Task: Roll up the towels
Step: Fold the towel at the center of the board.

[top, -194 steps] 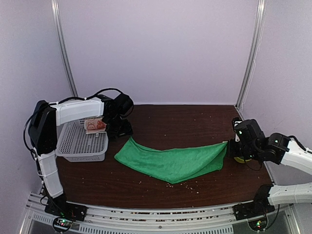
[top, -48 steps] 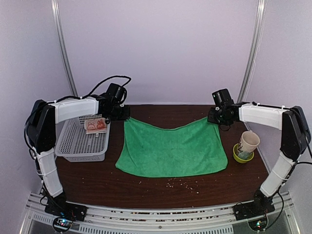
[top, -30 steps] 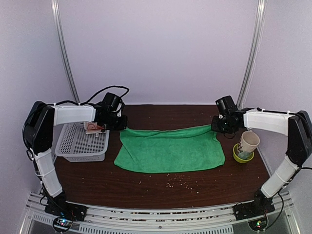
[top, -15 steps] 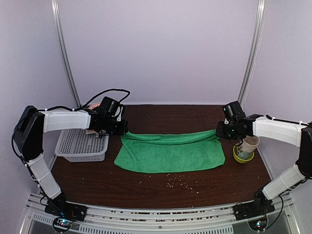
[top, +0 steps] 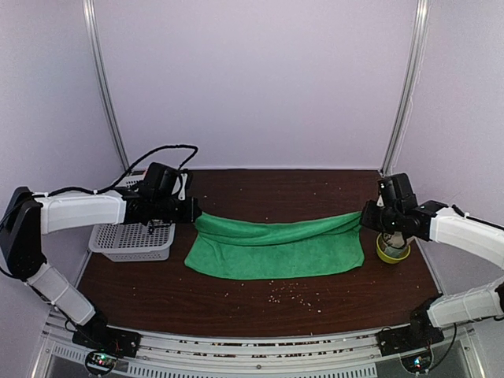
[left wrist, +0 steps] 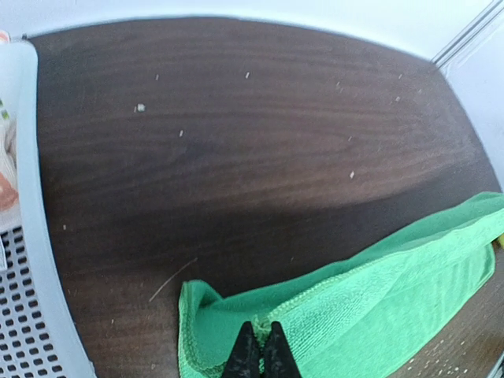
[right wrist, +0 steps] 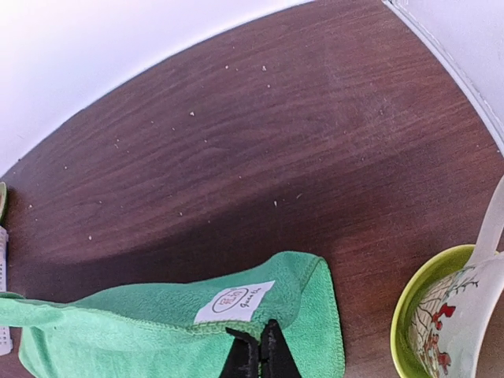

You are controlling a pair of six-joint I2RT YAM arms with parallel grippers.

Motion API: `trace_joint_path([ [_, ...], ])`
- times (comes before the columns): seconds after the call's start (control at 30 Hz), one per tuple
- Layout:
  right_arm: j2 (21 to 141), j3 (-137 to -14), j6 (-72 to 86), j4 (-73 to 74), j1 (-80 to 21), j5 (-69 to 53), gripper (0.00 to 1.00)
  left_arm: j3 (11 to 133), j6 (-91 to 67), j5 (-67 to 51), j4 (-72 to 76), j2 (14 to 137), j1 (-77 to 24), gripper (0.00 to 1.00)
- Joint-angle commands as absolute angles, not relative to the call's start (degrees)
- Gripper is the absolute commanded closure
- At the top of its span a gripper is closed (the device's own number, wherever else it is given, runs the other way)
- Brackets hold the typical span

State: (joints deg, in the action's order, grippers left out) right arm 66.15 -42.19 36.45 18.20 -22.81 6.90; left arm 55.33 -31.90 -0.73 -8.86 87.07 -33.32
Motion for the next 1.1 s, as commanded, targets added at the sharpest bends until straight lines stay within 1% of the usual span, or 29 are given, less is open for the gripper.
trace_joint_path([
  [0.0,67.30,-46.34,36.51,16.48,-23.03,9.19,1.00,58.03,-31.92,0.14,-3.53,86.77,-33.25,1.00],
  [0.17,69.81,-48.77,37.25,17.06,-22.77,11.26,1.00,61.02,-32.18,2.66,-3.78,87.92,-33.20,1.00],
  [0.33,62.71,-45.47,36.42,12.77,-22.80,9.96,1.00,58.15,-32.76,3.69,-2.24,82.06,-33.21,1.00],
  [0.53,55.60,-43.81,34.31,17.09,-22.79,8.20,1.00,51.68,-33.60,0.82,-1.61,73.71,-33.22,1.00],
  [0.63,49.72,-41.82,32.68,17.09,-22.85,4.82,1.00,47.57,-34.36,-1.24,-1.23,68.07,-33.82,1.00],
  [0.83,36.98,-42.07,30.23,22.80,-22.93,1.09,1.00,43.04,-34.62,-1.91,-4.97,53.62,-35.09,1.00],
  [0.93,31.50,-43.16,30.05,25.61,-22.97,-0.01,1.00,42.79,-34.35,-2.82,-7.01,45.63,-35.31,1.00],
  [1.07,28.08,-44.49,30.30,28.55,-23.03,0.11,1.00,43.84,-33.78,-4.41,-9.15,40.05,-35.50,1.00],
])
